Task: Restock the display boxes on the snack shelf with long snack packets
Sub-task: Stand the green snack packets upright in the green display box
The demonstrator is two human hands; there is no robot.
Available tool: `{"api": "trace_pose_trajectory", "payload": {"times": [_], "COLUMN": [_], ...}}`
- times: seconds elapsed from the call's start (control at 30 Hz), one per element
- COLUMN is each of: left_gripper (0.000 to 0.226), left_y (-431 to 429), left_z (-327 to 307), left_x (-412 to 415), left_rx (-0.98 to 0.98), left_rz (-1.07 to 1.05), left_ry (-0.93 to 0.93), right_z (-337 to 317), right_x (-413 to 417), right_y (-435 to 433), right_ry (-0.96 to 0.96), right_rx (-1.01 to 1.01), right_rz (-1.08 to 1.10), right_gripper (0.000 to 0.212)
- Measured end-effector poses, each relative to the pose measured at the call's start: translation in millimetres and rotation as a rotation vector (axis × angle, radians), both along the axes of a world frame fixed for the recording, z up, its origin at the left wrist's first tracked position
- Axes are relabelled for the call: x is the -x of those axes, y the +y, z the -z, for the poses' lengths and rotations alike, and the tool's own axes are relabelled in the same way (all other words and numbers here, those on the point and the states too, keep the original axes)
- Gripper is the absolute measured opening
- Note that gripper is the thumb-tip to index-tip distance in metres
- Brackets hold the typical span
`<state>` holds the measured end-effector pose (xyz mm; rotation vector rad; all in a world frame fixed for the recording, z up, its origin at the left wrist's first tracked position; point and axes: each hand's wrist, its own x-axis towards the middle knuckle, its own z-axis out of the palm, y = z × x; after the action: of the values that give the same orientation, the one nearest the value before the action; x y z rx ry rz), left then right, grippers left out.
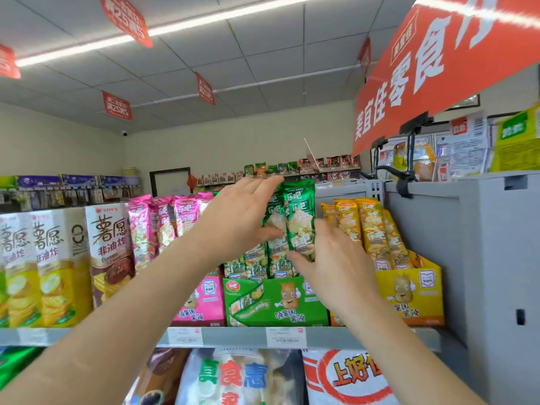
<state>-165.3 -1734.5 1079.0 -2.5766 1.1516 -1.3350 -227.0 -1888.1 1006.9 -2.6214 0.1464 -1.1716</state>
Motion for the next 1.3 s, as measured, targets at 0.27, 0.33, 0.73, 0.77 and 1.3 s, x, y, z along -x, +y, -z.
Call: {"api": "trace_pose_trajectory", "payload": {"times": [0.27,0.33,0.73,0.77,1.3], "left_gripper": [0.090,0.088,0.032,0.035,0.031], "left_y": [3,3,0,-1,15], "left_z": [1,5,75,91,204], "left_x": [-18,-19,86,98,121], "left_rx": [-0.020,-0.037,0.479,0.493,1.050], "left_rz": [0.015,0.032,0.574,0.611,0.654], "left_ry": [-0.024,-0.057,0.293,0.418,0.651], "right_z": [-16,-32,12,21,92], "right_x": [2,9,68,71,95], "right_y": [1,-1,-15,-10,39], "right_ry": [-0.307,-0.464,-0.358,-0.354,-0.237], "right_rx": [-0.167,-0.311,-1.180,-1.219,-1.249], "right_rz": [-0.166,-0.273,-1.164,-1.190,-0.852], "right_gripper": [0.030,0.029,0.037,0.041,0.040]}}
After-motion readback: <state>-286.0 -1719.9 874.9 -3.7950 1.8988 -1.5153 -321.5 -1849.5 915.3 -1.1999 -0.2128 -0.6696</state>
